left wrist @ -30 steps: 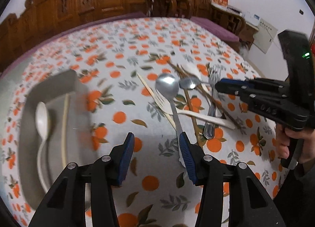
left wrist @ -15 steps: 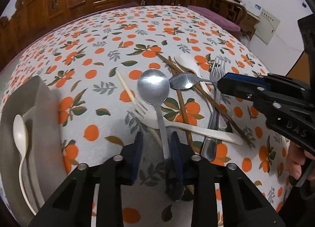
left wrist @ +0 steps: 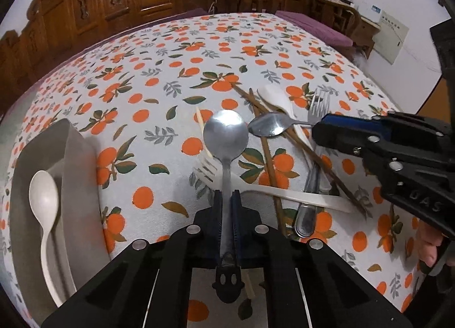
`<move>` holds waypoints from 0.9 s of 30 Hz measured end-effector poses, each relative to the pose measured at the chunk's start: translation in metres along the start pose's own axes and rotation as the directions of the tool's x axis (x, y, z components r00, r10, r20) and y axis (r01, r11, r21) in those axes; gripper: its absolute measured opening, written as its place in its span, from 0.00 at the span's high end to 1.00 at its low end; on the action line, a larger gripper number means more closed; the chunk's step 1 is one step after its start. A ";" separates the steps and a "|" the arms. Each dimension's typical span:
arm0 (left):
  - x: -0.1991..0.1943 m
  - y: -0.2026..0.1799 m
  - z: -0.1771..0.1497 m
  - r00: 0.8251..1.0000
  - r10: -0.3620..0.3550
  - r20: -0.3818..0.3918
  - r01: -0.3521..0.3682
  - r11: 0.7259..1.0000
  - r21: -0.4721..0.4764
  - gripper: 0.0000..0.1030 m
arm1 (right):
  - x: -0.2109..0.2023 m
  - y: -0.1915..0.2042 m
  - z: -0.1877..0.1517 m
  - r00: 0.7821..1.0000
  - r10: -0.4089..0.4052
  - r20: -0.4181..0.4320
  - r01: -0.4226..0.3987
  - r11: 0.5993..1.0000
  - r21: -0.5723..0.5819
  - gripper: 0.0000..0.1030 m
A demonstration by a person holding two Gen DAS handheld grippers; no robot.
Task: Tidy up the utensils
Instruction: 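Grasp a silver spoon with the left tool while the right tool grasps a silver fork, then lower the silver spoon into the tray and open the left tool while the right tool holds the fork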
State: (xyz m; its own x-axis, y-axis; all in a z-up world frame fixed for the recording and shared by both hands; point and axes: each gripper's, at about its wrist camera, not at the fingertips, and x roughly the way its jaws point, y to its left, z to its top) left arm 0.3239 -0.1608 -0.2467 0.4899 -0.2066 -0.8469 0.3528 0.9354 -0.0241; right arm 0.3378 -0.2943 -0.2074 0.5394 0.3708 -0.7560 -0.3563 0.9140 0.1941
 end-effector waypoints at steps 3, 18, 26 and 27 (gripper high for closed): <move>-0.010 0.002 0.000 1.000 -0.006 0.021 0.006 1.000 0.007 0.94 | 0.000 0.004 0.000 1.000 0.021 0.001 -0.021 1.000 -0.005 0.82; -0.047 0.039 -0.005 0.993 -0.026 0.116 0.033 0.998 -0.059 0.94 | 0.025 0.049 -0.010 0.987 0.126 -0.103 -0.139 0.981 -0.135 0.82; -0.068 0.043 -0.005 0.986 -0.038 0.164 0.049 0.997 -0.060 0.94 | 0.042 0.057 -0.011 0.984 0.083 -0.159 -0.112 0.976 -0.184 0.75; -0.070 0.042 -0.005 0.985 -0.041 0.170 0.051 0.997 -0.057 0.94 | 0.042 0.059 -0.012 0.984 0.078 -0.162 -0.109 0.975 -0.194 0.75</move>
State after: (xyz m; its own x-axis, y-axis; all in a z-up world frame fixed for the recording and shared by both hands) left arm 0.3004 -0.1057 -0.1909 0.6032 -0.2905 -0.7429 0.3317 0.9383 -0.0976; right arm 0.3301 -0.2270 -0.2357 0.3795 0.4096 -0.8296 -0.5545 0.8184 0.1504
